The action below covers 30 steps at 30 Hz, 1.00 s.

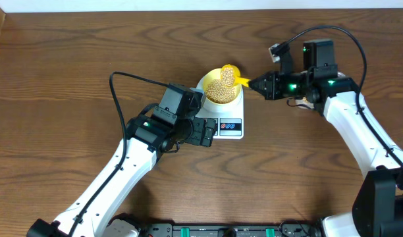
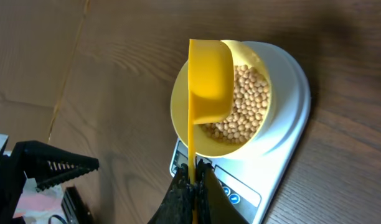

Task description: Scoop item into bowl and weigh 50g on scale

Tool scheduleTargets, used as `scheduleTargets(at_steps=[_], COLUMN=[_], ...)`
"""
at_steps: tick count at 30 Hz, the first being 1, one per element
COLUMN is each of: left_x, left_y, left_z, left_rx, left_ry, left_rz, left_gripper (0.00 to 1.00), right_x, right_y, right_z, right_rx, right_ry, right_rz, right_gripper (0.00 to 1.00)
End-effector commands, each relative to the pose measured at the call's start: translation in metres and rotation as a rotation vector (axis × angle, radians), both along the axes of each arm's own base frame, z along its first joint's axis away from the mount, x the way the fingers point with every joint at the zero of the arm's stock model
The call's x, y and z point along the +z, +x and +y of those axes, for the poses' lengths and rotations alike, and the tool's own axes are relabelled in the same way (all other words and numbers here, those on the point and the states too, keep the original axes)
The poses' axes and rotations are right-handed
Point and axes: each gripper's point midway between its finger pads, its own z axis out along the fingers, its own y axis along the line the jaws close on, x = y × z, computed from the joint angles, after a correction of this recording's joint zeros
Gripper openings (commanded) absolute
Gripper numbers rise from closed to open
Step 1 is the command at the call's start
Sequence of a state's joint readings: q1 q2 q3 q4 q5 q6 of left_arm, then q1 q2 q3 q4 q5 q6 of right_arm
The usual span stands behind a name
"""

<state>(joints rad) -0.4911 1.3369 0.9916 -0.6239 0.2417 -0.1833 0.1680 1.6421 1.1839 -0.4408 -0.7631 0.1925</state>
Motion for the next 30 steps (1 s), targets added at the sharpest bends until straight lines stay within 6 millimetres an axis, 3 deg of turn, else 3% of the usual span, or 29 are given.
scheduleTargets(at_steps=[1, 30], left_x=[0.0013, 0.0013], left_y=[-0.0027, -0.0027], left_z=[-0.0005, -0.0005], left_rx=[-0.010, -0.010], left_ry=[-0.010, -0.010], left_rz=[-0.002, -0.002], left_gripper=[0.94, 0.94], right_x=[0.0097, 0.0093], right_y=[-0.0030, -0.0031], right_z=[0.0039, 0.0087], right_rx=[0.024, 0.079], right_ry=[-0.014, -0.130], right_rz=[-0.053, -0.151], right_gripper=[0.01, 0.01])
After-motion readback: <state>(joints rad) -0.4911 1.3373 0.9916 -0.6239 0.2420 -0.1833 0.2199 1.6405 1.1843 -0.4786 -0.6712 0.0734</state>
